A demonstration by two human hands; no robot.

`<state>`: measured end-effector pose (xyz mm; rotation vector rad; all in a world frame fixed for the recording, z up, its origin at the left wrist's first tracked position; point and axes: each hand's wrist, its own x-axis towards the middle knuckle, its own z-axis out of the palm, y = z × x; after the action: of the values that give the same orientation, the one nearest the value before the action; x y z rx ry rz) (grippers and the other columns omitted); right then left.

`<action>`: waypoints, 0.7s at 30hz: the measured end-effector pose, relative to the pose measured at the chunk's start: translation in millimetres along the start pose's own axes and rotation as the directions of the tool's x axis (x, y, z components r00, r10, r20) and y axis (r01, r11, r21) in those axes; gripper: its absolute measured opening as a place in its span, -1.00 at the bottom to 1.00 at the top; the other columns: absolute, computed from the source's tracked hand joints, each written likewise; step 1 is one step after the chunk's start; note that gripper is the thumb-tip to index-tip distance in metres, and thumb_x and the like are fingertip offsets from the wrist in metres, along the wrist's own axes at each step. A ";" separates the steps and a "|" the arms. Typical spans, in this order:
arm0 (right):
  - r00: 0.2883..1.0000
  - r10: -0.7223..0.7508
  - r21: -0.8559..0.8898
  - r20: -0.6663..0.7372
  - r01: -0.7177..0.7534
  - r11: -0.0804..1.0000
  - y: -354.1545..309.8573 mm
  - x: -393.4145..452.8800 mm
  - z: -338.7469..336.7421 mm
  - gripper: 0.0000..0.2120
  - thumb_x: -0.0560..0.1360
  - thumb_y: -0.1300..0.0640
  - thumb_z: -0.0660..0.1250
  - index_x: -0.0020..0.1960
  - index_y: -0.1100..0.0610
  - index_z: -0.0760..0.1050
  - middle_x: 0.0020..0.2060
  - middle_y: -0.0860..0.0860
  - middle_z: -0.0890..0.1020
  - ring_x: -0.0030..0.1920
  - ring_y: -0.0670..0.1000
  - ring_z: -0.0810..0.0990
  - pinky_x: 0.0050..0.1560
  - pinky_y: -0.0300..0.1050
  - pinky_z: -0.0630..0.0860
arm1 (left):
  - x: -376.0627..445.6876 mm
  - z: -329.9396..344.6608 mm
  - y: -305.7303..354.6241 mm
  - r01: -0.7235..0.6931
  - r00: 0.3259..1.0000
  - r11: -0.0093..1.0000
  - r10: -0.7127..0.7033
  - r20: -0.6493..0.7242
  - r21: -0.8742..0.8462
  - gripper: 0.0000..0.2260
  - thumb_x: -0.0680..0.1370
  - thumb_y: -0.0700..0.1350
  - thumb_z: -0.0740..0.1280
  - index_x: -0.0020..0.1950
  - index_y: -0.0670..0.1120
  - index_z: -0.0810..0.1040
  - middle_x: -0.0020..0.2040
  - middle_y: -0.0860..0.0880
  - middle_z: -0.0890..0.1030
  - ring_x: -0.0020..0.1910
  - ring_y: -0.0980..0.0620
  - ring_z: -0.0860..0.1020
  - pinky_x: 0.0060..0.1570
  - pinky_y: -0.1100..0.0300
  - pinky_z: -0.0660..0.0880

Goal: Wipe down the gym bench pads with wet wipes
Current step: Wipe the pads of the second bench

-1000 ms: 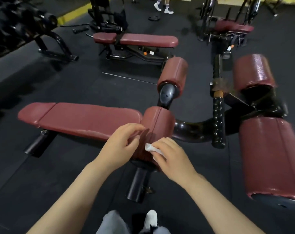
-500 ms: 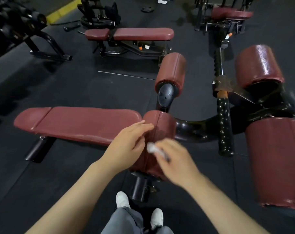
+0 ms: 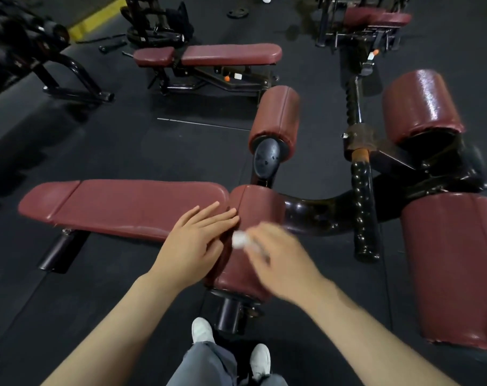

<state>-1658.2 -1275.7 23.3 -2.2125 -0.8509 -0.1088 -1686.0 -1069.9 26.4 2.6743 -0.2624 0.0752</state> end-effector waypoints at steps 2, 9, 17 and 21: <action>0.982 -0.138 0.033 0.131 0.135 0.990 -15.0 -24.9 4.7 -0.92 0.51 0.19 0.28 -0.02 0.05 0.45 -0.19 -0.14 0.38 -0.16 -0.09 0.36 -0.02 -0.38 0.20 | -5.9 3.3 -12.4 0.064 0.998 0.997 -0.063 0.009 -0.034 -0.44 0.47 -0.15 0.08 0.46 0.11 0.44 0.45 0.29 0.35 0.54 0.22 0.16 0.53 0.13 0.05; 0.980 0.166 -0.194 -0.108 -0.185 0.963 27.4 95.2 -4.2 -0.85 0.60 0.25 0.22 -0.02 0.31 0.53 -0.06 0.21 0.59 -0.01 0.24 0.50 0.01 0.03 0.34 | -14.1 18.7 -32.9 0.248 0.963 0.940 -0.213 0.165 -0.236 -0.40 0.52 -0.35 0.10 0.52 0.06 0.36 0.47 0.22 0.37 0.53 0.23 0.15 0.54 0.09 0.10; 0.958 -0.140 -0.056 0.250 0.159 0.986 -29.0 -4.7 -2.5 -0.90 0.47 0.21 0.34 -0.05 0.05 0.51 -0.19 -0.04 0.55 -0.13 -0.05 0.43 -0.03 -0.12 0.46 | -19.2 15.3 -18.5 0.196 0.981 0.896 -0.180 0.079 -0.398 -0.40 0.45 -0.18 0.05 0.48 0.13 0.40 0.37 0.45 0.32 0.46 0.43 0.17 0.43 0.45 0.08; 0.964 -0.209 -0.287 0.163 0.249 0.925 -10.4 45.6 -19.5 -0.85 0.33 0.35 0.52 -0.20 0.17 0.61 -0.31 0.07 0.61 -0.28 0.14 0.57 -0.18 -0.01 0.44 | -23.3 18.6 -26.0 0.276 0.961 0.857 -0.249 0.119 -0.435 -0.46 0.52 -0.18 0.08 0.46 0.19 0.40 0.41 0.34 0.37 0.44 0.45 0.17 0.47 0.34 0.10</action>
<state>-1625.7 -1258.9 58.5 -2.4172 -1.2378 -0.2254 -1703.6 -1051.2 -3.7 2.2241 0.0684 -0.1353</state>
